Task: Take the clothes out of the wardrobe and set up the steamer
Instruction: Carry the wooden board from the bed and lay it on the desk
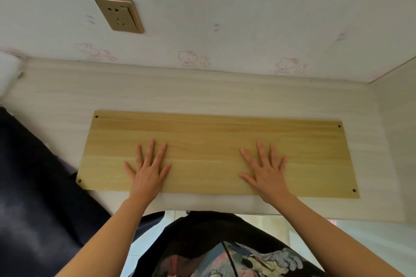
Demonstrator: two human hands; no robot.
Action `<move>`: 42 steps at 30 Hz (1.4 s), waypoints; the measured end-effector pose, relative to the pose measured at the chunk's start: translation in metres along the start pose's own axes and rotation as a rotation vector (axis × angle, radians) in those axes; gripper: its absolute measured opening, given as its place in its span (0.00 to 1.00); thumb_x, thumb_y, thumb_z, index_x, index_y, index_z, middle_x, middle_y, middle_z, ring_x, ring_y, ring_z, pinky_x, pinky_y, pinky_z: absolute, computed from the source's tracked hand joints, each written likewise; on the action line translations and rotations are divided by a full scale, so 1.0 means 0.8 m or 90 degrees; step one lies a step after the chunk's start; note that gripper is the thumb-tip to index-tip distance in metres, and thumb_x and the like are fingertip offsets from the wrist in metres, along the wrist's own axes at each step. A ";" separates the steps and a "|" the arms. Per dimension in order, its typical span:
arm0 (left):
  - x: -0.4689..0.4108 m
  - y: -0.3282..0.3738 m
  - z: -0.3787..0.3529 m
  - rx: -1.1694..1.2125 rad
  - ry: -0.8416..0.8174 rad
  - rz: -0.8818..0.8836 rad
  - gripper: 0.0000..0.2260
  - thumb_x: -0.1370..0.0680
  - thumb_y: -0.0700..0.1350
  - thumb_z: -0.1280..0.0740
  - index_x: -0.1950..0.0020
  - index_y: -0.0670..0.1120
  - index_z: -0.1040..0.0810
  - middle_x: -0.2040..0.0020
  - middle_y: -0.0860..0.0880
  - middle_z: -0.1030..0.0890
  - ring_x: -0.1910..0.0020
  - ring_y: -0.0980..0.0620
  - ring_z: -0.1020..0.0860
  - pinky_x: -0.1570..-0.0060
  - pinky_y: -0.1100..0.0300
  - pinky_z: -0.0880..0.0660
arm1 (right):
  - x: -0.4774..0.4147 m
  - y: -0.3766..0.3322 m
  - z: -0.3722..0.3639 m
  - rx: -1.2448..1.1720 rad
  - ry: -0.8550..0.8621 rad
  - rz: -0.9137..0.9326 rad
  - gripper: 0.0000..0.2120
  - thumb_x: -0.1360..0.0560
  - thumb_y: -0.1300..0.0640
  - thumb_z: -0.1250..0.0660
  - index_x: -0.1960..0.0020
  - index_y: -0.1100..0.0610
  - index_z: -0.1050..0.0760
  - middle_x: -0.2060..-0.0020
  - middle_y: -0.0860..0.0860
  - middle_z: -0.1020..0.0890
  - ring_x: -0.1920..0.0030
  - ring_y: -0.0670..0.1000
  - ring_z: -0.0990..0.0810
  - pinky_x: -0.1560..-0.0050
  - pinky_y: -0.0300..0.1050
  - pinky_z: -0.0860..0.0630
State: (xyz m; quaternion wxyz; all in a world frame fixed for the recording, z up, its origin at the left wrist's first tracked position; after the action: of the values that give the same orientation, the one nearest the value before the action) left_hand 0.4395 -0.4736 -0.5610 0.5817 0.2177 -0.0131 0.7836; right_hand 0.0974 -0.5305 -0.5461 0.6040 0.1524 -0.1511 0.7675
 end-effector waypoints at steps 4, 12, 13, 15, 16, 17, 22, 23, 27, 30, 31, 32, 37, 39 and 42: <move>-0.013 -0.008 0.008 0.008 0.007 0.003 0.27 0.23 0.65 0.52 0.24 0.66 0.56 0.21 0.59 0.57 0.23 0.46 0.62 0.34 0.28 0.56 | -0.013 -0.010 0.005 -0.006 0.016 0.001 0.34 0.31 0.25 0.64 0.27 0.31 0.62 0.22 0.50 0.59 0.25 0.64 0.62 0.32 0.74 0.55; -0.042 -0.024 0.022 0.009 0.015 0.001 0.27 0.22 0.64 0.50 0.24 0.66 0.54 0.21 0.58 0.55 0.23 0.47 0.61 0.34 0.29 0.56 | -0.041 -0.028 0.012 0.004 0.017 -0.004 0.34 0.32 0.26 0.64 0.27 0.32 0.64 0.22 0.51 0.60 0.25 0.65 0.63 0.32 0.75 0.54; -0.046 -0.026 0.024 0.009 0.017 -0.001 0.27 0.22 0.64 0.50 0.24 0.66 0.54 0.21 0.58 0.55 0.23 0.46 0.60 0.34 0.28 0.56 | -0.044 -0.030 0.012 0.003 0.015 -0.005 0.34 0.32 0.26 0.64 0.27 0.32 0.64 0.23 0.51 0.61 0.25 0.65 0.63 0.32 0.75 0.55; -0.055 -0.029 0.029 0.009 0.020 -0.005 0.27 0.23 0.65 0.51 0.24 0.66 0.53 0.21 0.58 0.55 0.23 0.46 0.60 0.34 0.28 0.56 | -0.051 -0.034 0.015 0.000 0.014 -0.006 0.33 0.30 0.26 0.62 0.27 0.32 0.64 0.23 0.50 0.62 0.25 0.64 0.64 0.31 0.74 0.56; -0.059 -0.029 0.031 0.009 0.021 -0.007 0.27 0.23 0.65 0.51 0.24 0.66 0.53 0.21 0.58 0.55 0.23 0.46 0.60 0.34 0.28 0.56 | -0.054 -0.036 0.017 -0.001 0.012 -0.007 0.33 0.29 0.26 0.60 0.27 0.32 0.63 0.23 0.50 0.62 0.25 0.64 0.65 0.31 0.74 0.56; -0.063 -0.030 0.033 0.007 0.022 -0.008 0.27 0.23 0.65 0.51 0.24 0.66 0.53 0.21 0.58 0.55 0.23 0.46 0.59 0.34 0.28 0.56 | -0.057 -0.037 0.019 -0.005 0.011 -0.008 0.33 0.29 0.27 0.58 0.27 0.32 0.63 0.23 0.50 0.62 0.25 0.64 0.65 0.31 0.74 0.56; -0.077 -0.027 0.041 -0.003 0.029 -0.010 0.28 0.24 0.66 0.53 0.24 0.66 0.54 0.21 0.58 0.55 0.23 0.46 0.59 0.34 0.28 0.55 | -0.067 -0.039 0.026 0.003 0.007 -0.018 0.33 0.29 0.27 0.56 0.27 0.32 0.63 0.23 0.50 0.62 0.25 0.63 0.64 0.31 0.74 0.54; -0.079 -0.026 0.042 -0.003 0.028 -0.013 0.28 0.24 0.66 0.53 0.24 0.66 0.54 0.21 0.58 0.55 0.23 0.46 0.59 0.34 0.28 0.55 | -0.067 -0.039 0.027 0.004 0.003 -0.019 0.33 0.28 0.28 0.56 0.27 0.32 0.64 0.23 0.50 0.63 0.25 0.63 0.65 0.31 0.74 0.54; -0.081 -0.025 0.041 -0.004 0.024 -0.013 0.27 0.22 0.64 0.52 0.25 0.66 0.56 0.21 0.58 0.56 0.23 0.46 0.61 0.33 0.29 0.56 | -0.065 -0.039 0.027 0.003 0.000 -0.025 0.33 0.26 0.28 0.54 0.26 0.34 0.64 0.23 0.49 0.64 0.25 0.63 0.65 0.31 0.73 0.55; -0.078 -0.024 0.042 -0.012 0.026 -0.009 0.27 0.21 0.64 0.51 0.24 0.66 0.56 0.21 0.58 0.57 0.23 0.46 0.60 0.33 0.29 0.56 | -0.064 -0.041 0.027 0.000 -0.009 -0.022 0.33 0.26 0.28 0.55 0.26 0.34 0.65 0.23 0.49 0.65 0.25 0.63 0.66 0.30 0.73 0.56; -0.077 -0.023 0.042 -0.013 0.026 -0.008 0.27 0.21 0.63 0.50 0.24 0.66 0.55 0.21 0.58 0.56 0.23 0.46 0.60 0.33 0.29 0.56 | -0.064 -0.041 0.026 -0.005 -0.014 -0.020 0.33 0.26 0.29 0.55 0.26 0.34 0.65 0.24 0.49 0.65 0.25 0.63 0.67 0.30 0.73 0.57; -0.076 -0.023 0.043 -0.012 0.027 -0.004 0.26 0.21 0.63 0.50 0.24 0.65 0.55 0.21 0.58 0.56 0.23 0.46 0.60 0.33 0.30 0.56 | -0.064 -0.041 0.026 -0.008 -0.021 -0.018 0.33 0.26 0.29 0.55 0.26 0.34 0.65 0.24 0.49 0.66 0.25 0.63 0.67 0.30 0.73 0.57; -0.072 -0.016 0.045 0.005 0.037 0.031 0.25 0.20 0.59 0.46 0.23 0.63 0.51 0.21 0.56 0.53 0.23 0.45 0.58 0.32 0.31 0.54 | -0.064 -0.039 0.028 -0.018 -0.037 0.010 0.34 0.25 0.30 0.52 0.25 0.36 0.65 0.24 0.50 0.66 0.25 0.63 0.67 0.30 0.73 0.57; -0.067 -0.011 0.044 0.022 0.036 0.056 0.25 0.19 0.57 0.47 0.23 0.61 0.50 0.21 0.55 0.52 0.23 0.45 0.57 0.31 0.32 0.54 | -0.063 -0.036 0.032 -0.027 -0.037 0.015 0.35 0.24 0.32 0.49 0.24 0.39 0.62 0.23 0.50 0.64 0.25 0.63 0.66 0.30 0.71 0.57; -0.049 0.000 0.037 0.042 0.038 0.094 0.26 0.19 0.56 0.46 0.22 0.56 0.49 0.21 0.53 0.52 0.23 0.44 0.57 0.30 0.34 0.53 | -0.058 -0.032 0.037 -0.036 -0.037 0.029 0.35 0.22 0.36 0.46 0.22 0.46 0.58 0.23 0.50 0.61 0.24 0.61 0.63 0.27 0.68 0.55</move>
State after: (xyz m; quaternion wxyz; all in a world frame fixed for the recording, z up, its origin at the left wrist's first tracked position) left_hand 0.4584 -0.5173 -0.5481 0.5149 0.2114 0.0139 0.8307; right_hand 0.1342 -0.5781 -0.5377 0.5857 0.1538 -0.1939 0.7718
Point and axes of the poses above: each hand's wrist, its own x-axis away from the middle knuckle, its own z-axis out of the back of the hand, y = z × x, the point moved 8 cm from there along -x, towards the middle knuckle
